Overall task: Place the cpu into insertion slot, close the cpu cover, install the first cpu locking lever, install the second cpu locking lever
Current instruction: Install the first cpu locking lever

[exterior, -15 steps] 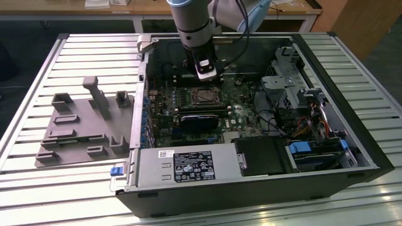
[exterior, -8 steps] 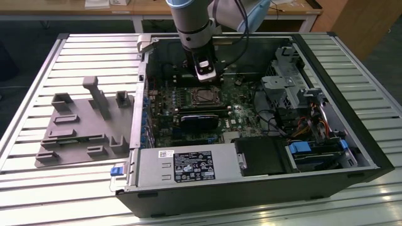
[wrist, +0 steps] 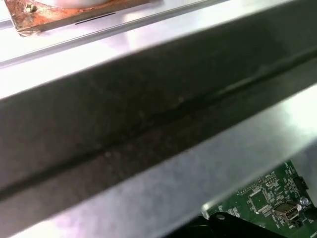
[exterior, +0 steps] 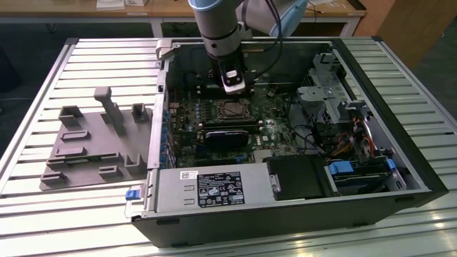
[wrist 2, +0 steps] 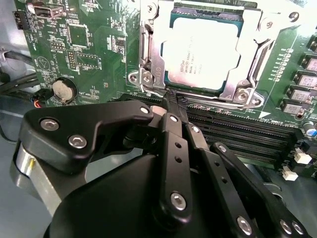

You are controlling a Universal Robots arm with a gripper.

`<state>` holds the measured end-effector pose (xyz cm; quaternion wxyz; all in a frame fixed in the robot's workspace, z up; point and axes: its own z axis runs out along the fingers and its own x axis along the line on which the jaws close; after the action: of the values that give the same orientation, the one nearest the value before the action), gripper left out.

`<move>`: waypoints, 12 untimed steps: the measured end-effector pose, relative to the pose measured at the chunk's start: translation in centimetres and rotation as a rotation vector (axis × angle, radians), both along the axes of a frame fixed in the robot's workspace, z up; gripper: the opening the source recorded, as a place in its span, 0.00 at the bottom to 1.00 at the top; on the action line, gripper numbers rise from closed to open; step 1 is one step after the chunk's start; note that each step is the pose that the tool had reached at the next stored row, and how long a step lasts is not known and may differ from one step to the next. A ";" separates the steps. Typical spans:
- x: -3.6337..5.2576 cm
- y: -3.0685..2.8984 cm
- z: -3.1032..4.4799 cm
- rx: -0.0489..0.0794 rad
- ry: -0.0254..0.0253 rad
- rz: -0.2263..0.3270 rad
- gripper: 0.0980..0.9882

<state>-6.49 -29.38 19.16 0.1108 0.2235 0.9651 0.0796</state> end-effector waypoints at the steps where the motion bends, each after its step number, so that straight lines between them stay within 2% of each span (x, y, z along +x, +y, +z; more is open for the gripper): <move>1: 0.00 0.00 -0.02 0.000 0.0001 0.000 0.00; 12: 0.00 0.01 -0.13 0.002 0.0000 0.000 0.00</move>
<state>-6.49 -29.37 19.03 0.1106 0.2237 0.9650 0.0804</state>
